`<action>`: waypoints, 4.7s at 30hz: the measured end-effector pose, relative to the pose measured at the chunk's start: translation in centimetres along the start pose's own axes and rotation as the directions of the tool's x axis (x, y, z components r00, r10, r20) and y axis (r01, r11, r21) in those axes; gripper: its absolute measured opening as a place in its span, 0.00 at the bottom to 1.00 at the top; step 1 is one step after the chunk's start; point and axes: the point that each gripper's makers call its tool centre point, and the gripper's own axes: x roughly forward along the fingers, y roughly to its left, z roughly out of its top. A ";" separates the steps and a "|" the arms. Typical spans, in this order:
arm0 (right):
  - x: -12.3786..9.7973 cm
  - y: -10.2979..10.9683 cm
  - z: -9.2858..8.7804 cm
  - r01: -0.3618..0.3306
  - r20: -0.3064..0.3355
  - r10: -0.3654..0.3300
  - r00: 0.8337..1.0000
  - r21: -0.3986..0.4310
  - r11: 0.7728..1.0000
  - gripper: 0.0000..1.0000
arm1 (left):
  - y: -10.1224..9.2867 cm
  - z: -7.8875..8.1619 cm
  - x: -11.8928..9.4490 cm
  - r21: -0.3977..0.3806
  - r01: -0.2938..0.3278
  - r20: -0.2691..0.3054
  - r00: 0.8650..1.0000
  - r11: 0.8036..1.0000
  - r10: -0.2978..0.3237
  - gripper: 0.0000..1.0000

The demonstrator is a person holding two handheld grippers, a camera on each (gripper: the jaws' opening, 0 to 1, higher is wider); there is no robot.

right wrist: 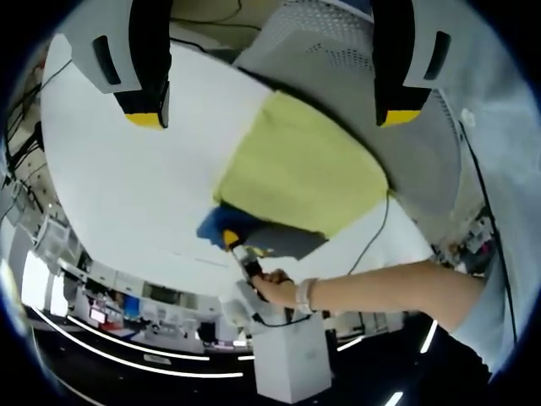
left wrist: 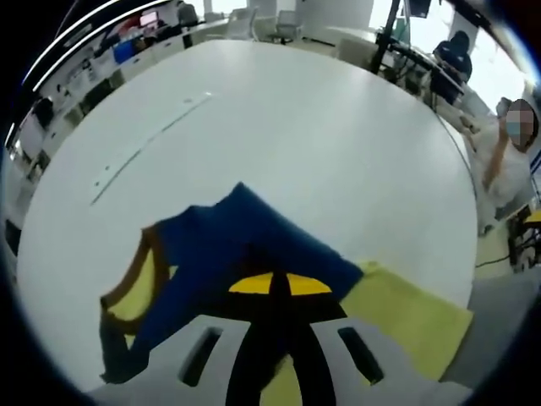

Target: Fold the garment on the visible template until the final outline fits inside the template.

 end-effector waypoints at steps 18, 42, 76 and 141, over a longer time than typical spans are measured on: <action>-0.2 0.1 -0.2 0.002 0.006 -0.002 1.000 -0.003 1.000 1.00 | -2.8 0.6 -0.5 -0.003 0.070 0.020 0.997 0.998 -0.070 0.03; 0.6 1.8 1.0 -0.042 0.001 0.042 0.999 -0.059 0.997 1.00 | -2.1 -0.7 -4.6 0.069 0.024 0.044 0.999 0.997 -0.027 0.24; 0.2 3.3 1.1 -0.004 -0.003 0.004 1.000 -0.068 0.998 1.00 | -2.5 -5.9 -10.2 0.139 0.010 -0.014 1.000 0.990 -0.008 0.76; 4.8 5.5 6.3 -0.006 -0.002 0.005 1.000 -0.135 0.991 1.00 | 1.4 -14.2 -22.7 0.076 -0.112 0.118 0.988 0.991 0.102 1.00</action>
